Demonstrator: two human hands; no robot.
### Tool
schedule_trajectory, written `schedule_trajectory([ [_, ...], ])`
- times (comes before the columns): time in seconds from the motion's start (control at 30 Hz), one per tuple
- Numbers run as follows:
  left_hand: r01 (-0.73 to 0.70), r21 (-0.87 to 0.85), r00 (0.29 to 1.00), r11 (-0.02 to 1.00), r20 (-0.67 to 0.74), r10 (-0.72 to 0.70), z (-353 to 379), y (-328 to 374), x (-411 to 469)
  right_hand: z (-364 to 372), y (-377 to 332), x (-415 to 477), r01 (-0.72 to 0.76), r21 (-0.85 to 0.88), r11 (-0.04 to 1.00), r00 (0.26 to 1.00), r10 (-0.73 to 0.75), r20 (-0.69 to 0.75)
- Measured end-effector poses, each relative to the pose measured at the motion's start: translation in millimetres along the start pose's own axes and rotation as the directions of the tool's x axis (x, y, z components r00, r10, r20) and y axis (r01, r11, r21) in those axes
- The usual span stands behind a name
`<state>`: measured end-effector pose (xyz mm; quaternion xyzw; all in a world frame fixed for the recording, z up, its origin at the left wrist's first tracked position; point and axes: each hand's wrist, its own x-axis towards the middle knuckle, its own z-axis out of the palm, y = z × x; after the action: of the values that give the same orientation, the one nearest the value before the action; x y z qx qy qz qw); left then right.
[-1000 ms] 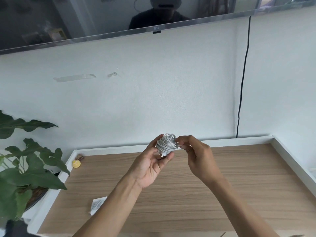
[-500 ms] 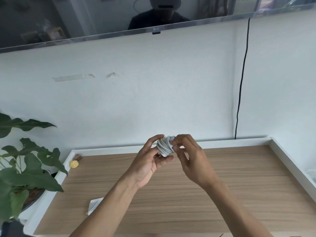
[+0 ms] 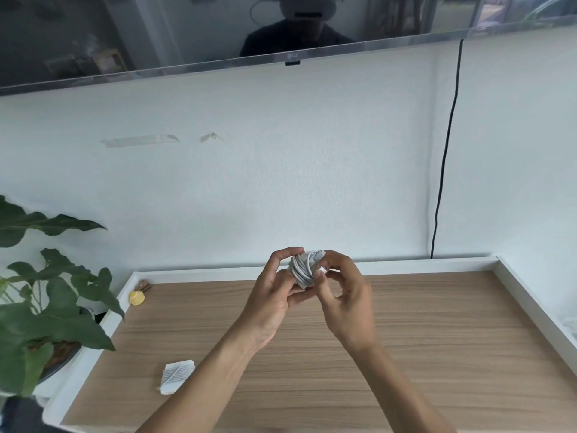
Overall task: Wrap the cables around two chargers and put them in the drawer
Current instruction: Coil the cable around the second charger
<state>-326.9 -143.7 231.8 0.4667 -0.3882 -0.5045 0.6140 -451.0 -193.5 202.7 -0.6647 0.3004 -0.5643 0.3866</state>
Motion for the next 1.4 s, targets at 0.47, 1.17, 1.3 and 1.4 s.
schedule_trajectory([
  [0.47,-0.175,0.184,0.985,0.967,0.022,0.174,-6.2,-5.2,-6.5,6.8,-9.4,-2.7,-0.161,0.066,0.985,0.986,0.156,0.065],
  [1.17,-0.315,0.47,0.948,0.825,0.201,0.248,-16.2,-5.7,-13.7,3.1,-12.0,-8.8,-0.06,-0.079,0.995,0.998,0.062,0.019],
  [1.3,-0.301,0.434,0.952,0.849,0.189,0.241,-14.8,-8.4,-14.6,2.0,-17.5,-4.2,-0.117,0.012,0.993,0.993,0.117,-0.031],
  [1.4,-0.309,0.43,0.95,0.848,0.188,0.25,-15.6,-7.7,-15.0,-0.9,-20.1,0.1,-0.25,0.188,0.95,0.967,0.253,0.007],
])
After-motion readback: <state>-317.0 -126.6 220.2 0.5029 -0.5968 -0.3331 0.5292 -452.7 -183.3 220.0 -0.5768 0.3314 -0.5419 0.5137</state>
